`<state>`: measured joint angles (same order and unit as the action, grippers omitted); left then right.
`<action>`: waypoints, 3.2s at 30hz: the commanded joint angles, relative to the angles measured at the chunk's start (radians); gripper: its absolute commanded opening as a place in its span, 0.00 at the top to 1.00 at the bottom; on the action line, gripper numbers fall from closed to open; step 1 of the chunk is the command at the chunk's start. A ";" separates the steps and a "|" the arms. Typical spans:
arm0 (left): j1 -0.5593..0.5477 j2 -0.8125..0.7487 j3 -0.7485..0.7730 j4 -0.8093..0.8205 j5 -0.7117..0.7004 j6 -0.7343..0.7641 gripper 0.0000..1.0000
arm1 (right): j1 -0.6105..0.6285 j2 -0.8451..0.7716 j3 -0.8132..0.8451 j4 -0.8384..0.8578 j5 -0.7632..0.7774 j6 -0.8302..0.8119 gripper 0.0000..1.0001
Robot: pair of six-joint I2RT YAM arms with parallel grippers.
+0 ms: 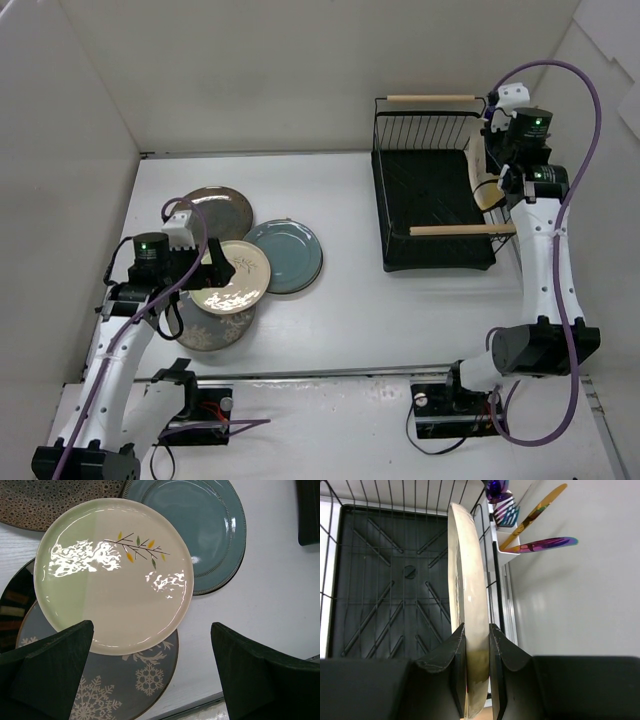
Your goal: Load the plates into the dish rack
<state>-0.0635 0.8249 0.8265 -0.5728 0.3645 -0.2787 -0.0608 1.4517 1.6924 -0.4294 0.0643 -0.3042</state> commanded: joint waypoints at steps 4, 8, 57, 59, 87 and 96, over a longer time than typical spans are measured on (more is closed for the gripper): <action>0.007 0.029 0.022 0.071 0.002 0.024 0.01 | -0.068 -0.011 0.015 0.224 -0.057 -0.032 1.00; 0.007 0.033 0.022 0.070 -0.006 0.026 0.01 | -0.100 -0.010 -0.019 0.224 -0.118 -0.047 1.00; 0.007 0.062 0.017 0.071 0.007 0.029 0.01 | -0.214 0.082 -0.254 0.348 -0.139 -0.121 1.00; 0.007 0.059 0.019 0.071 0.005 0.029 0.00 | -0.215 0.084 -0.263 0.350 -0.132 -0.121 1.00; 0.007 0.074 0.023 0.068 0.019 0.030 0.01 | -0.252 0.090 -0.292 0.343 -0.080 -0.006 0.58; 0.007 0.076 0.025 0.067 0.021 0.029 0.00 | -0.252 0.046 -0.270 0.345 -0.067 0.008 0.42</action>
<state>-0.0635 0.8978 0.8265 -0.5621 0.3672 -0.2646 -0.3073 1.5650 1.3666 -0.1528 -0.0273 -0.3111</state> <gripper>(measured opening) 0.995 0.571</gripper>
